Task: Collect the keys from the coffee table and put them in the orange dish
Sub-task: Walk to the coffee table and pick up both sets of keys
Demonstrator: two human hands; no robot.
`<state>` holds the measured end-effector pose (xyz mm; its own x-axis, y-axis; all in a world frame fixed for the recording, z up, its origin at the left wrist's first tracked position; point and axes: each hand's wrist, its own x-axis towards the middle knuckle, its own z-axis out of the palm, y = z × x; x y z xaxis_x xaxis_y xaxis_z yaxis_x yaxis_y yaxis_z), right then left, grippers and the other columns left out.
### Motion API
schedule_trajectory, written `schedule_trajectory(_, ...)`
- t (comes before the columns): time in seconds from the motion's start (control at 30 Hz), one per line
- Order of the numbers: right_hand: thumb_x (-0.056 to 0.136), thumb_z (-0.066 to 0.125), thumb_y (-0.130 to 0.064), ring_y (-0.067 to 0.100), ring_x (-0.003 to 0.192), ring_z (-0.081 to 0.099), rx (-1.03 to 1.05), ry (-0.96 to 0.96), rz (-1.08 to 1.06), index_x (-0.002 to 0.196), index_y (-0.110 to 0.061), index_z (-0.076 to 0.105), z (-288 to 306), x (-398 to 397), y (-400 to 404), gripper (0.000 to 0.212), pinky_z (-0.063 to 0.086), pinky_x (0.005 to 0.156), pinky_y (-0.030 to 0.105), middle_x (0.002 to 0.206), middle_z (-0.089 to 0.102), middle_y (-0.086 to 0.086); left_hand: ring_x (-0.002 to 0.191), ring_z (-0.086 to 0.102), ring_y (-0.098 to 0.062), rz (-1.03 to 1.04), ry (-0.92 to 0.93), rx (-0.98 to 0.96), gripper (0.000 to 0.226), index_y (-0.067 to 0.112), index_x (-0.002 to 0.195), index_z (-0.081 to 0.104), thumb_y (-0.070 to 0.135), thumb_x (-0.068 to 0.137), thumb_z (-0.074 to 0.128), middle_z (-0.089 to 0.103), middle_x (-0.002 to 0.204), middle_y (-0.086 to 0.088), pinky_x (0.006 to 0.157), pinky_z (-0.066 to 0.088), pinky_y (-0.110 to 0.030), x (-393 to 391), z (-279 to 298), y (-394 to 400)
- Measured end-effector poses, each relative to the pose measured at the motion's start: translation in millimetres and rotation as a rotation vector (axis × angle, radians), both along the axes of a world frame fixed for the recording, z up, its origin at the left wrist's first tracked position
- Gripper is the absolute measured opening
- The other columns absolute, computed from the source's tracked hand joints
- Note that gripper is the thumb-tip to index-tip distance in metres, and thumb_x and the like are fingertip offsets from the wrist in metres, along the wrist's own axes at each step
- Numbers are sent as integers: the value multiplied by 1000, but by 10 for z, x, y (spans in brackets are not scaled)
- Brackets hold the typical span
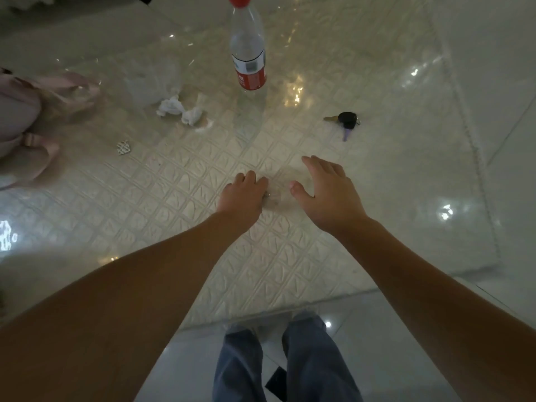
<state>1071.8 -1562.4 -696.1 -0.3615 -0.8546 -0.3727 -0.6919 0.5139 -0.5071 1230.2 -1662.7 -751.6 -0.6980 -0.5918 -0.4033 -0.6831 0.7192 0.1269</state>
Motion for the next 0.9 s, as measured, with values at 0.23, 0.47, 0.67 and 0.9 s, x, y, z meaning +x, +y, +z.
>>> schedule_trajectory(0.23, 95, 43, -48, 24, 142, 25, 0, 1, 10, 147, -16, 30, 18, -159, -61, 63, 30, 112, 48, 154, 35, 6, 96, 50, -25, 59, -75, 28, 26, 12, 112, 46, 14, 88, 56, 51, 108, -8, 64, 39, -34, -115, 53, 47)
schedule_trajectory(0.47, 95, 42, -48, 25, 142, 26, 24, 28, 2, 147, -15, 30, -37, -365, -38, 64, 31, 112, 47, 153, 35, 7, 84, 54, -25, 30, -92, 41, 21, 8, 104, 51, 0, 84, 53, 48, 106, -8, 63, 43, -35, -185, 146, -43)
schedule_trajectory(0.67, 94, 46, -44, 29, 143, 24, 27, 113, -24, 148, -14, 29, -124, -632, -182, 64, 30, 112, 47, 157, 28, 12, 85, 54, -24, 31, -3, 92, 25, 10, 109, 51, -1, 87, 46, 53, 102, -8, 66, 44, -34, -441, 209, -220)
schedule_trajectory(0.9, 90, 59, -30, 34, 146, 14, 53, 246, 68, 148, -15, 24, -364, -945, -569, 69, 30, 112, 50, 160, 14, 13, 86, 54, -22, 31, 107, 99, 33, 11, 122, 45, 6, 89, 50, 58, 99, -7, 66, 44, -34, -759, 221, -320)
